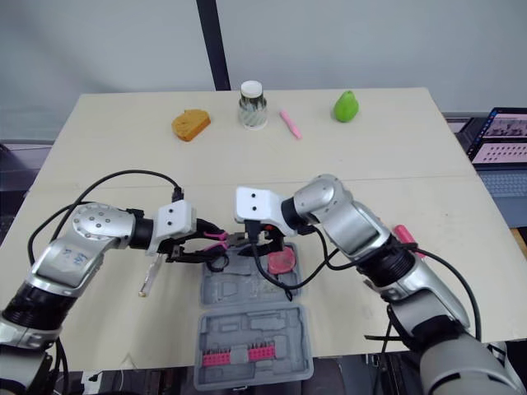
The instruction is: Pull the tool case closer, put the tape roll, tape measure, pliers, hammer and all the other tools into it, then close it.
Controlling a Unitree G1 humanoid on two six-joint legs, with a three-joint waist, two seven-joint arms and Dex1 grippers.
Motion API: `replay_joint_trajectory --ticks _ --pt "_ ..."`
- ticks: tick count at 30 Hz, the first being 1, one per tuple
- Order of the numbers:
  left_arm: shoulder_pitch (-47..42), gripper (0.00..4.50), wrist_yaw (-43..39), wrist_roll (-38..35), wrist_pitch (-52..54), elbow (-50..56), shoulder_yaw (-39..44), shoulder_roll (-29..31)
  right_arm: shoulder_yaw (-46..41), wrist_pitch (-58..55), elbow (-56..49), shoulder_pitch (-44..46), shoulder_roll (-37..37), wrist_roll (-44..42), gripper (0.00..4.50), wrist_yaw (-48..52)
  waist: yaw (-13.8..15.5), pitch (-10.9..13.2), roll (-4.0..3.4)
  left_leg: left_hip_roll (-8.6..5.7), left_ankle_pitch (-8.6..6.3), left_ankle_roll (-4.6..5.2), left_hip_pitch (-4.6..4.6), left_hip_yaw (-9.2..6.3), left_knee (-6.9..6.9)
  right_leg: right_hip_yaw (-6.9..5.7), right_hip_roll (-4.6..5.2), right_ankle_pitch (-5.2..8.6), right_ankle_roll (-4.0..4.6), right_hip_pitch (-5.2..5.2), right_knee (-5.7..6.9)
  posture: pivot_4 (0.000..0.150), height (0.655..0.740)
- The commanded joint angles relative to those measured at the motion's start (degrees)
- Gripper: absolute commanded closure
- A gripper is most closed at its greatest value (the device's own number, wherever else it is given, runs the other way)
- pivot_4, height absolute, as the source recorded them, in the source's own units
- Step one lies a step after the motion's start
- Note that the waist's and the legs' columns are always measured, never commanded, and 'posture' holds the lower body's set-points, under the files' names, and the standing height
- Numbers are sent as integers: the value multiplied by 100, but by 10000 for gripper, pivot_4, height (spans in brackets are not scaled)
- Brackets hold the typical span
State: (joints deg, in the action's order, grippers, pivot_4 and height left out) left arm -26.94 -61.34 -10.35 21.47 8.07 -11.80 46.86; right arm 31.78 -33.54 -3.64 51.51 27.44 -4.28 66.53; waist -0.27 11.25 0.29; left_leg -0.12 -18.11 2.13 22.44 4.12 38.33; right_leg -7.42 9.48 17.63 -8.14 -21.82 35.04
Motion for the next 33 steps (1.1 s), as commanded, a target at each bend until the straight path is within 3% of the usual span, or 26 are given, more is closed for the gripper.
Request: replay_joint_trajectory --ticks 1,18,21,25,33 --pt "-86 20416 -3 -28 11 187 129 -29 39 162 10 68 -102 119 7771 -8 -1 0 0 0 0 0 0 0 0 0 0 0 0 0 1 1500 7400" --pt "-74 20416 4 -69 148 235 133 -200 79 376 295 -14 -301 319 7771 39 -2 0 0 0 0 0 0 -4 6 0 0 0 0 1 5 1500 7400" --pt "-68 20416 12 -93 180 241 140 -229 73 379 263 -46 -294 337 16060 39 -2 0 0 0 0 0 0 -4 6 0 0 0 0 1 5 1500 7400" --pt "-70 20416 27 -87 187 232 140 -253 77 375 223 -91 -267 347 35679 74 -1 0 0 0 0 0 0 -5 7 0 0 0 0 1 6 1500 7400" --pt "-66 20416 9 -170 239 281 202 -302 89 427 247 -97 -228 378 35529 110 -2 0 0 0 0 0 0 -5 8 0 0 0 0 1 6 1500 7400"
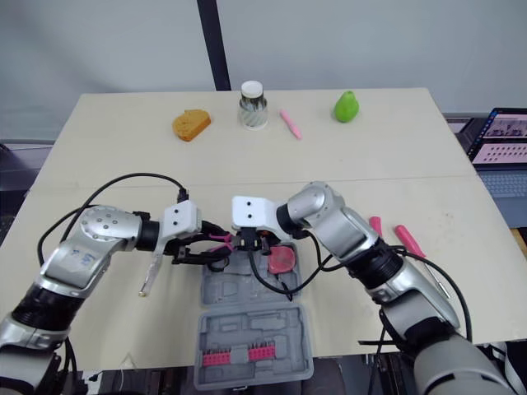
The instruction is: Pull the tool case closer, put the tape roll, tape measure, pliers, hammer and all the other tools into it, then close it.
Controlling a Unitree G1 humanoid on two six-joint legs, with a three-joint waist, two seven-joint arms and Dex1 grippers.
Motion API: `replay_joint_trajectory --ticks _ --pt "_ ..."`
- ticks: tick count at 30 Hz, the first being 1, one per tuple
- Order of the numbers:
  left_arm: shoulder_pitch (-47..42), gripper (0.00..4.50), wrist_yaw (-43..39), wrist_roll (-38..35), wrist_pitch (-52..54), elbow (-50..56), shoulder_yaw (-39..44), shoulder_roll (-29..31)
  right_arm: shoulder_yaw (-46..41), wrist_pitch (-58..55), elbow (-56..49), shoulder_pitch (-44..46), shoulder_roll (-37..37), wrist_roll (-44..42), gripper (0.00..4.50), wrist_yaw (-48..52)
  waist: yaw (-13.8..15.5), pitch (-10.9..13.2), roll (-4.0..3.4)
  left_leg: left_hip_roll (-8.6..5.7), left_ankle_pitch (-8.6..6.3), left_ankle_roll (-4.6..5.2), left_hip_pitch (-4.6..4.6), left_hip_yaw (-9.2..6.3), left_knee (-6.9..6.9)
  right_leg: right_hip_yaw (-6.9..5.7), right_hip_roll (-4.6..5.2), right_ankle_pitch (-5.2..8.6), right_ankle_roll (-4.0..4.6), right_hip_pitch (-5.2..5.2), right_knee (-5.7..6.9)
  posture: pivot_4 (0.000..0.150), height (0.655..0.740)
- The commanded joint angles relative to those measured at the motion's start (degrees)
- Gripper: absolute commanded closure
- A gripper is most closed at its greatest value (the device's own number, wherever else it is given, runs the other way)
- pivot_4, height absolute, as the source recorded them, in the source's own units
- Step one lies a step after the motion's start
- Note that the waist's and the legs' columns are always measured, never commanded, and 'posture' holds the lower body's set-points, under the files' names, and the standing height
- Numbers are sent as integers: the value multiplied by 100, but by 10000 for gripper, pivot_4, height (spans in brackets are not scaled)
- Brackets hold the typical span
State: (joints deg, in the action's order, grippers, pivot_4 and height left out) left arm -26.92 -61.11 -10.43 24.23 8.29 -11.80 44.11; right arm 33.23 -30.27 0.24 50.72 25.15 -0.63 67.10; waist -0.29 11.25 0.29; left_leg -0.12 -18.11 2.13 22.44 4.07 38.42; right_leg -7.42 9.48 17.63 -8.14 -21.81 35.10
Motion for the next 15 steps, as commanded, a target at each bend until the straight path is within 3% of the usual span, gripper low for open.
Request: replay_joint_trajectory --ticks 1,14,15 --pt "-67 20416 -18 -164 -34 264 208 -30 -59 108 -133 -17 -2 16 35529 49 0 0 0 0 0 0 0 0 0 0 0 0 0 0 0 1500 7400" --pt "4 20416 1 -146 -76 275 270 -27 -360 106 -166 -69 -3 -50 35529 -149 0 0 0 0 0 0 0 -1 2 0 0 0 0 1 0 1500 7400" --pt "-3 15417 9 -152 -83 260 286 -32 -377 97 -175 -76 5 -62 35529 -150 0 0 0 0 0 0 0 -1 2 0 0 0 0 1 1 1500 7400"
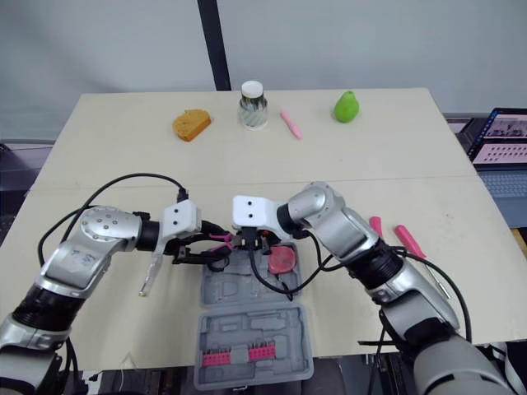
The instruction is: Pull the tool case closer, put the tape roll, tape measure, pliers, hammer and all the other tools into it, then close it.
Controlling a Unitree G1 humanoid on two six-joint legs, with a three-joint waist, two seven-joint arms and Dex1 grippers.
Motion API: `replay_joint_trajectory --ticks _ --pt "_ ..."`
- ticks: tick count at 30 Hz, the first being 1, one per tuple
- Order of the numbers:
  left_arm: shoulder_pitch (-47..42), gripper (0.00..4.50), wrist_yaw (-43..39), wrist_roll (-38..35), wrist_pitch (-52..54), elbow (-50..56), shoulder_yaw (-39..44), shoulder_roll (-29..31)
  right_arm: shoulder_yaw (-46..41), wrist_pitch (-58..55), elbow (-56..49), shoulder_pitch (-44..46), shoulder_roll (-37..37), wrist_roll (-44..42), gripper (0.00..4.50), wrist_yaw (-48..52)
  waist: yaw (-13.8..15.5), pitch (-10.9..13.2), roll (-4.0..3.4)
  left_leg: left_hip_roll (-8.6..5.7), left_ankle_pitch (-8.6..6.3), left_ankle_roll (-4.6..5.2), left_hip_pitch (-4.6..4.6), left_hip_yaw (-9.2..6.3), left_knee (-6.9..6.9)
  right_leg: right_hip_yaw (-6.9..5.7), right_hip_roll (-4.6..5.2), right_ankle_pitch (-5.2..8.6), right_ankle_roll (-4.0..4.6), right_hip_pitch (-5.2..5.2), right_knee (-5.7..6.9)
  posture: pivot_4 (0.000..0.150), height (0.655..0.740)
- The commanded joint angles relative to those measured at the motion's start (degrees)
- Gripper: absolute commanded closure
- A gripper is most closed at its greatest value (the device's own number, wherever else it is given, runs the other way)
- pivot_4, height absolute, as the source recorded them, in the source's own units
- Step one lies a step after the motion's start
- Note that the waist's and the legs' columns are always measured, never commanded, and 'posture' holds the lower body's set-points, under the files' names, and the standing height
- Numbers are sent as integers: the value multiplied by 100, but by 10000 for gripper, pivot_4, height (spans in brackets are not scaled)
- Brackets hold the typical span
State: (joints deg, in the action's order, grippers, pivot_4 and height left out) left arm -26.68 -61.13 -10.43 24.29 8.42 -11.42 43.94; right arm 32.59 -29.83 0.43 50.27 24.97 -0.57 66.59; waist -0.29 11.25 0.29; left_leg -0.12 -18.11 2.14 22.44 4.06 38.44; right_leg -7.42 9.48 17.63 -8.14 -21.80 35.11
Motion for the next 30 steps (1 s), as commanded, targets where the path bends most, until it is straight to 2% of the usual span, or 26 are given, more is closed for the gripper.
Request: replay_joint_trajectory --ticks 1,3,4,9,13,17,23,30 --pt "-36 10144 4 -182 -55 244 264 -19 -332 44 -208 -39 37 -77 35529 -100 0 0 0 0 0 0 0 0 0 0 0 0 0 0 0 1500 7400" --pt "-52 2188 -16 -215 -28 241 274 -15 -368 19 -219 -50 41 -92 35529 -112 0 0 0 1 0 0 0 -1 1 0 0 0 0 1 1 1500 7400" --pt "-60 0 -23 -223 -29 238 280 -17 -386 11 -220 -54 40 -91 35529 -117 0 0 0 1 0 0 0 -1 2 0 0 0 0 1 0 1500 7400" --pt "-80 0 -44 -283 -84 240 371 -13 -447 27 -166 -46 58 -95 35529 -162 -2 0 0 0 0 0 0 -1 2 -1 0 0 0 1 1 1500 7400" --pt "248 0 -17 -542 -151 480 800 110 -530 45 -316 -177 242 -153 35529 -101 -1 0 0 3 0 0 0 -2 2 0 0 0 0 1 0 1500 7400" --pt "1318 0 -66 -780 -427 831 1649 374 -554 86 -677 -390 655 -152 35529 86 -30 0 0 10 -1 1 0 -3 -3 1 0 0 0 1 -3 1500 7400" --pt "3072 0 -7 -1495 -543 1672 3010 219 -513 -242 -1526 -776 1125 -279 35529 326 -64 0 0 15 -2 0 0 -6 -2 1 1 1 2 2 -6 1500 7400" --pt "4882 0 -249 -1181 -1567 1887 3690 93 -274 -944 -2292 -1088 1302 -202 35529 248 -27 0 0 12 -5 -1 -6 -9 -3 0 6 2 4 16 -18 1500 7400"
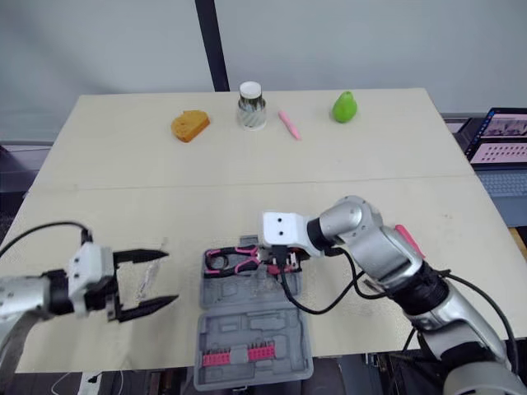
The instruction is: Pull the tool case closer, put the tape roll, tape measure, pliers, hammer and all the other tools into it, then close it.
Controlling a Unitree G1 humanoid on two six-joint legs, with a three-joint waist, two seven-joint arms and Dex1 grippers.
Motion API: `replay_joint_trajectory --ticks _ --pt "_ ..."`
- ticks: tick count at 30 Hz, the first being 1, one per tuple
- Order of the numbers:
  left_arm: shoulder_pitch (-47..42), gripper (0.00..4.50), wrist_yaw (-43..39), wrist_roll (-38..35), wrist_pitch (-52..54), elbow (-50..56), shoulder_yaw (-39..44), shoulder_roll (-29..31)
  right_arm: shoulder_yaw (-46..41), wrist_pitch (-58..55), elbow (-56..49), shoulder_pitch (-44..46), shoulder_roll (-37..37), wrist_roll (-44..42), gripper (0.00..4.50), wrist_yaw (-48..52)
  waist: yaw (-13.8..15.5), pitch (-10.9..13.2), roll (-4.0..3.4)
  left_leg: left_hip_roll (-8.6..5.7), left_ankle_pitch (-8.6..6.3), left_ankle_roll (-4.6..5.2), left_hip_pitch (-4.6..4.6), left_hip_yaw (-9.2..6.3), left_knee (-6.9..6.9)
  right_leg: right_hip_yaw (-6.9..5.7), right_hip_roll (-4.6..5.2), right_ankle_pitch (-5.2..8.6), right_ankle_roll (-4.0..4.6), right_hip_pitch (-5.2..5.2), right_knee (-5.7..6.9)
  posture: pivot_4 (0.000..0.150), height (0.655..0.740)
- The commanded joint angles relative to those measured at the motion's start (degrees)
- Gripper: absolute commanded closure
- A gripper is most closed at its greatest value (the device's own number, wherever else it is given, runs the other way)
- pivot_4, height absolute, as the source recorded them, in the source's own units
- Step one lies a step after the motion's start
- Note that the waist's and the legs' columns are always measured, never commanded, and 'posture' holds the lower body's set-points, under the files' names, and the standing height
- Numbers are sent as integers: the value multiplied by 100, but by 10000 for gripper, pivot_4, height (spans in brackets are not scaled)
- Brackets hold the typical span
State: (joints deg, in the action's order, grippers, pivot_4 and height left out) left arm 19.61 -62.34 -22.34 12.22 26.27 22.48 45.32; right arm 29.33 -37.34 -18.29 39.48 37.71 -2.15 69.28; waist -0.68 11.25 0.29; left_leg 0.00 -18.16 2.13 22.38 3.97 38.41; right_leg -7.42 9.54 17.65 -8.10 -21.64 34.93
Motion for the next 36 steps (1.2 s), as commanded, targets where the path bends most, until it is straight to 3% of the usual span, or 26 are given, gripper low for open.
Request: replay_joint_trajectory --ticks 1,15,36 --pt "430 0 -203 36 -526 58 362 -41 74 -299 -509 -35 39 -47 35529 -39 25 0 0 0 0 0 1 0 1 0 0 0 0 1 -3 1500 7400" --pt "1186 0 -339 45 -1433 -179 410 -175 449 -1199 -1267 -356 127 18 35529 -524 44 0 0 1 -5 -1 0 -2 -2 -2 3 2 4 1 -7 1500 7400" --pt "1177 0 -62 107 -1408 -135 276 -161 920 -822 -778 -313 -164 389 35529 -955 41 0 0 2 -5 0 0 -2 -1 -3 1 2 5 1 -6 1500 7400"
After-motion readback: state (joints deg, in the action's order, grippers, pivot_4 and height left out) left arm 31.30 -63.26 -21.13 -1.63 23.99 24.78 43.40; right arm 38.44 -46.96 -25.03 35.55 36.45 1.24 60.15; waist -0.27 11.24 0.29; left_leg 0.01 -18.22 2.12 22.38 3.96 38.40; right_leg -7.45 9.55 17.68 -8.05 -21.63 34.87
